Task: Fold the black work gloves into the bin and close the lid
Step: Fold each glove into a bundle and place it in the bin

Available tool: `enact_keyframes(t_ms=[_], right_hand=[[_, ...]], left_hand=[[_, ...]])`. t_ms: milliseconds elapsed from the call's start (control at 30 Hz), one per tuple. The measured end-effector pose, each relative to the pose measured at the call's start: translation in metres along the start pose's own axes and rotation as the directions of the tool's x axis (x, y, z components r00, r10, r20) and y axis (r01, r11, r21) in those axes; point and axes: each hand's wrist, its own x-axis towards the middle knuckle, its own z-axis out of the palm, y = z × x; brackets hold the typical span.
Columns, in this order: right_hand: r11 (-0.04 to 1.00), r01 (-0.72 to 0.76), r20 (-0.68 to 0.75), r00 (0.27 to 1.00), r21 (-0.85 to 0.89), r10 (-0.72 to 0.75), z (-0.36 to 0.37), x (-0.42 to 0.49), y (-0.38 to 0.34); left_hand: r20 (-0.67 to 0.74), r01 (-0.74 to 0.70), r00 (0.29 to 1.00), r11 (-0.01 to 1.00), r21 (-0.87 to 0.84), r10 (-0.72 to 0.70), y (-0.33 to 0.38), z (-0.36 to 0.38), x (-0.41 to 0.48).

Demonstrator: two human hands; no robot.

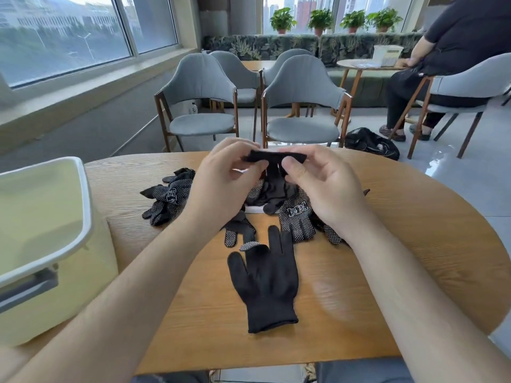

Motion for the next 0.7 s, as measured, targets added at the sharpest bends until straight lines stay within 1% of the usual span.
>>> enact_keyframes(t_ms=[33, 100, 167, 200, 300, 400, 467, 600, 700], right_hand=[[0.998, 0.047, 0.014, 0.999, -0.032, -0.047, -0.002, -0.008, 0.001], [0.995, 0.085, 0.044, 0.996, -0.051, -0.082, -0.004, -0.029, 0.009], [0.997, 0.063, 0.094, 0.994, -0.045, -0.059, -0.006, -0.054, 0.024], [0.997, 0.051, 0.129, 0.991, -0.057, -0.043, -0.006, -0.068, 0.033], [0.986, 0.049, 0.233, 0.972, -0.162, -0.010, -0.005, -0.109, 0.057], [0.963, 0.032, 0.319, 0.946, -0.267, 0.057, -0.005, -0.135, 0.068], [0.940, 0.035, 0.357, 0.930, -0.339, 0.094, -0.006, -0.144, 0.070], [0.912, 0.064, 0.407, 0.906, -0.405, 0.117, -0.007, -0.148, 0.069], [0.874, 0.094, 0.476, 0.864, -0.476, 0.166, -0.011, -0.148, 0.065]], left_hand=[[0.007, -0.028, 1.000, 0.999, -0.020, 0.028, -0.001, 0.000, -0.011], [0.036, -0.036, 0.999, 0.996, -0.082, 0.039, -0.011, 0.003, -0.039], [0.066, -0.012, 0.998, 0.991, -0.134, 0.021, -0.023, 0.005, -0.072], [0.097, 0.007, 0.995, 0.991, -0.133, 0.006, -0.029, 0.005, -0.089], [0.261, 0.048, 0.964, 0.999, -0.014, -0.043, -0.039, 0.003, -0.136], [0.378, 0.012, 0.925, 0.998, 0.055, -0.032, -0.044, -0.001, -0.165], [0.425, -0.044, 0.905, 0.994, 0.099, -0.002, -0.044, -0.005, -0.174], [0.498, -0.140, 0.867, 0.967, 0.214, 0.015, -0.045, -0.011, -0.182], [0.504, -0.215, 0.863, 0.929, 0.300, 0.037, -0.046, -0.009, -0.183]])
